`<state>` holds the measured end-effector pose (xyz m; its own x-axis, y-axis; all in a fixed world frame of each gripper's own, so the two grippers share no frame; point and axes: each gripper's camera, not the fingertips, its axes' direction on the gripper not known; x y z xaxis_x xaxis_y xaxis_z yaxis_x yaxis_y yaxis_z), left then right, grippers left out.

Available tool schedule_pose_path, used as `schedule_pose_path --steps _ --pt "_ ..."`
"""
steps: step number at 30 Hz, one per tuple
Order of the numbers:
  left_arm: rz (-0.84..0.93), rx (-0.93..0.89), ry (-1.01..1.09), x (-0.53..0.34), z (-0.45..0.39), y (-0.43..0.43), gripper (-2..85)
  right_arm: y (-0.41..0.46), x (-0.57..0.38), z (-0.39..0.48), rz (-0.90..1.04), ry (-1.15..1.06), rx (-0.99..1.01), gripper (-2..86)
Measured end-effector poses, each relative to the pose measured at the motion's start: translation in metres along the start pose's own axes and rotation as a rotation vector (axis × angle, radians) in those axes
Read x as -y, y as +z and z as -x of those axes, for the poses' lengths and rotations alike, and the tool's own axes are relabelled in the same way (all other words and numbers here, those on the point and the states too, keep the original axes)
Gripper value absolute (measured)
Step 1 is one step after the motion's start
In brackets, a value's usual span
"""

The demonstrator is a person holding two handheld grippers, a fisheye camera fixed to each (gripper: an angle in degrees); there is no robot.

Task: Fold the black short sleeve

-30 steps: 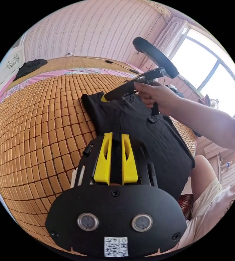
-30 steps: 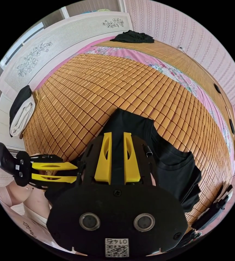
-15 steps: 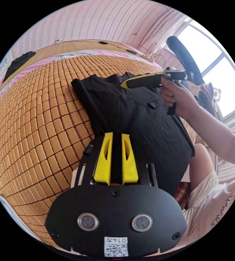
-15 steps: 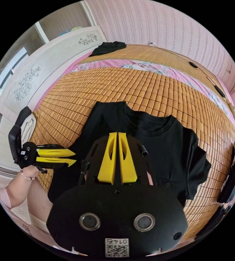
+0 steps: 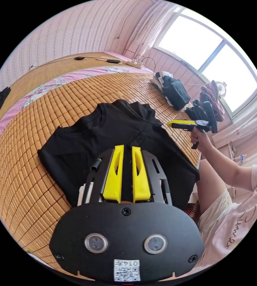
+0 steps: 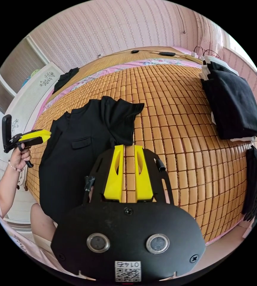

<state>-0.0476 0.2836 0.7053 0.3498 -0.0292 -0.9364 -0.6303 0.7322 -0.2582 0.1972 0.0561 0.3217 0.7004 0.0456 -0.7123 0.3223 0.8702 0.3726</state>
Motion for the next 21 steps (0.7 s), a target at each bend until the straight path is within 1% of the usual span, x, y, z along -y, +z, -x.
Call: schedule_pose_path --steps 2,4,6,8,10,15,17,19,21 --pt "0.019 -0.011 0.045 0.031 -0.014 0.019 5.1 -0.001 -0.001 -0.011 -0.018 0.018 0.029 6.5" --pt "0.049 0.032 0.092 0.070 -0.032 0.045 5.1 0.000 -0.002 -0.026 -0.032 0.046 0.055 6.6" --pt "0.069 0.056 0.101 0.096 -0.043 0.063 5.1 0.002 -0.002 -0.036 -0.014 0.053 0.059 6.3" --pt "0.096 0.027 0.100 0.120 -0.051 0.082 5.2 0.001 -0.005 -0.046 -0.020 0.052 0.085 5.4" --pt "0.124 0.034 0.100 0.148 -0.062 0.105 5.7 -0.001 -0.009 -0.060 -0.029 0.056 0.128 3.8" --pt "0.117 0.014 0.073 0.182 -0.078 0.140 6.9 -0.009 -0.016 -0.081 -0.046 0.057 0.169 2.2" --pt "0.147 0.007 0.038 0.188 -0.078 0.155 6.9 -0.012 -0.018 -0.087 -0.044 0.053 0.178 1.9" --pt "0.216 -0.005 0.009 0.189 -0.076 0.173 4.2 -0.014 -0.018 -0.094 -0.034 0.038 0.179 1.6" --pt "0.188 -0.010 -0.008 0.187 -0.072 0.172 0.6 -0.016 -0.017 -0.097 -0.024 0.026 0.173 1.4"
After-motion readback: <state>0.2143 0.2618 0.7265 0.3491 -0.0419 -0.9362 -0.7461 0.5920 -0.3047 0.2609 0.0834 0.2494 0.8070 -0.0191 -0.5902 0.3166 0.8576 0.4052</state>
